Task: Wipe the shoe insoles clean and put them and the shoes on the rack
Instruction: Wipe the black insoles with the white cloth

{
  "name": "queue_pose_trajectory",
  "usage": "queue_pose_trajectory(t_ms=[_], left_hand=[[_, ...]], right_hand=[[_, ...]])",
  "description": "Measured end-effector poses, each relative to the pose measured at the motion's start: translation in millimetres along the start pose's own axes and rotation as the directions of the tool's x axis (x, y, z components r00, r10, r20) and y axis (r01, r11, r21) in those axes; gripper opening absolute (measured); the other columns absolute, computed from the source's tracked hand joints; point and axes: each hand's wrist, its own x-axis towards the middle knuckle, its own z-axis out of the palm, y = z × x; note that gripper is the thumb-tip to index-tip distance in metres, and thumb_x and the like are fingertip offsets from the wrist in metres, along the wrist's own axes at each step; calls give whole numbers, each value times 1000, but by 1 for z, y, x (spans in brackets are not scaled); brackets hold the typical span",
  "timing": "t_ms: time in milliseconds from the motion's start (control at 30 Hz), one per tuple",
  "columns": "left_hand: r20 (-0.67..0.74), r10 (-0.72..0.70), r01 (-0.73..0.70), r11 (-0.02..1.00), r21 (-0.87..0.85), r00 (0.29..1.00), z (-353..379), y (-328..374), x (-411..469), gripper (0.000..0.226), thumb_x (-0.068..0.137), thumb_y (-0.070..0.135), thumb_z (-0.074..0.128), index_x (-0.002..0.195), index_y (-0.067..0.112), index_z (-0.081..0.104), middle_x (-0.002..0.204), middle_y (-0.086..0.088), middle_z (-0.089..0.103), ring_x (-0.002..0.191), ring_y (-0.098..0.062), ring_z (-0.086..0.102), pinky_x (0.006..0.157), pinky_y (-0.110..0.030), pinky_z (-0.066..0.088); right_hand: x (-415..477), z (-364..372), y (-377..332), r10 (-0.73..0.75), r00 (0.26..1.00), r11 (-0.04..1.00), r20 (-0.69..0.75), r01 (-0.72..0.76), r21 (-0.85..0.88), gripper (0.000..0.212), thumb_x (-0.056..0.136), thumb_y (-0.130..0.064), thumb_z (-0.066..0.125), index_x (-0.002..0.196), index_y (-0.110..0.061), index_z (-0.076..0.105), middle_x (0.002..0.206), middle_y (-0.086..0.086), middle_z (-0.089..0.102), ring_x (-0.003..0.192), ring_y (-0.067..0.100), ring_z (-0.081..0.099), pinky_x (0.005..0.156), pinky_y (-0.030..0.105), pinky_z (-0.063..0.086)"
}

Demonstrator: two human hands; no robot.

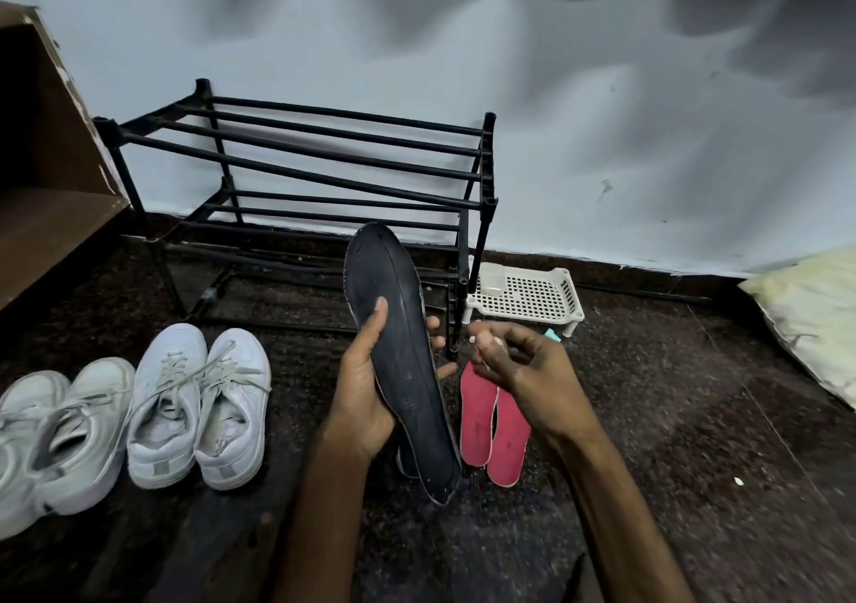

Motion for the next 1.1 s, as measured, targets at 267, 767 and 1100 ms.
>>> queue_pose_trajectory(t_ms=[267,767,1100], left_hand=[[66,-10,8,999,37,998,6,-9,2,84,87,76,34,125,7,64,128,-27,55,118,-41,50,106,-70,30],[17,72,-71,996,-62,997,24,-15,-1,82,91,70,25,134,7,56,132,-15,61,124,-25,57,107,-37,43],[19,57,-52,981,-188,998,21,-25,4,93,85,78,28,128,1,57,74,-8,70,58,-14,68,52,-21,54]], right_hand=[[35,32,-35,-587,808,561,54,453,-693,61,73,19,57,120,-19,63,104,5,68,99,14,64,87,24,53],[45,45,-22,-601,799,592,30,470,-655,19,76,8,70,83,-9,64,87,-1,60,77,10,57,71,13,44],[3,46,-20,-208,970,697,127,238,-677,21,73,0,76,80,-20,70,77,-9,68,70,1,61,75,21,52]])
